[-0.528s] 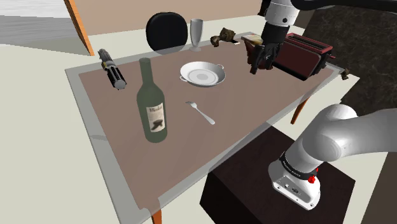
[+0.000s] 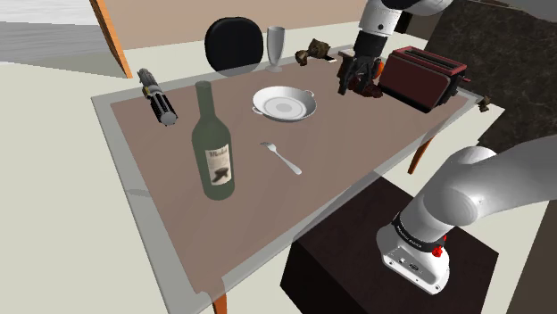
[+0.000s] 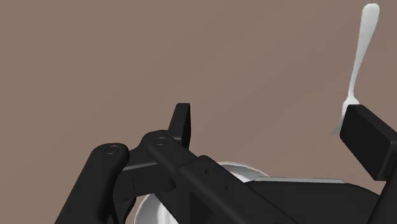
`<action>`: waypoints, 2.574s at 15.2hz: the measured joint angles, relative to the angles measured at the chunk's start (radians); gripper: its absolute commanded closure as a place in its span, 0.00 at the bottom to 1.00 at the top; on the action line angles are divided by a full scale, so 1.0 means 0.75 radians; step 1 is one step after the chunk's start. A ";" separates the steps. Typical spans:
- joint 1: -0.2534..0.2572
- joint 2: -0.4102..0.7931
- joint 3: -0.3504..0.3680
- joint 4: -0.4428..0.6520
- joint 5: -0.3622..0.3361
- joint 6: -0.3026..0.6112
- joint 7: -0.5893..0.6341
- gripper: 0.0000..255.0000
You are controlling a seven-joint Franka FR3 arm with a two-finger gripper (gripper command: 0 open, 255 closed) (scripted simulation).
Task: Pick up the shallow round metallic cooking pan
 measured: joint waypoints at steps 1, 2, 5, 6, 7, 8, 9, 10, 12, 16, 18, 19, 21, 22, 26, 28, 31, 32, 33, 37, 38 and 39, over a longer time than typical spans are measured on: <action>-0.001 0.059 -0.029 0.032 0.018 0.019 -0.021 0.00; -0.002 0.108 -0.056 0.060 0.036 0.032 -0.042 0.00; 0.001 0.280 -0.133 0.174 0.111 0.060 -0.105 0.00; 0.001 0.338 -0.158 0.213 0.140 0.064 -0.129 0.00; -0.004 0.388 -0.186 0.238 0.167 0.072 -0.160 0.00; -0.003 0.444 -0.207 0.267 0.201 0.083 -0.183 0.00; -0.007 0.499 -0.230 0.304 0.235 0.082 -0.211 0.00; -0.010 0.555 -0.250 0.346 0.271 0.076 -0.233 0.00; -0.025 0.689 -0.294 0.441 0.352 0.065 -0.298 0.00; -0.074 0.947 -0.339 0.646 0.525 0.006 -0.389 0.00; -0.120 1.078 -0.352 0.751 0.611 -0.033 -0.435 0.00; -0.144 1.137 -0.354 0.810 0.650 -0.062 -0.447 0.00; -0.198 1.264 -0.350 0.930 0.729 -0.113 -0.469 0.00; -0.226 1.331 -0.344 0.995 0.769 -0.137 -0.474 0.00; -0.305 1.511 -0.318 1.165 0.865 -0.190 -0.483 0.00; -0.309 1.534 -0.314 1.164 0.876 -0.174 -0.495 0.00; -0.309 1.555 -0.309 1.146 0.886 -0.143 -0.516 0.00; -0.308 1.560 -0.308 1.140 0.888 -0.135 -0.521 0.00; -0.308 1.563 -0.308 1.137 0.889 -0.129 -0.525 1.00; -0.308 1.564 -0.308 1.132 0.890 -0.124 -0.529 1.00; -0.308 1.564 -0.308 1.132 0.890 -0.124 -0.529 1.00; -0.308 1.564 -0.308 1.132 0.890 -0.124 -0.529 1.00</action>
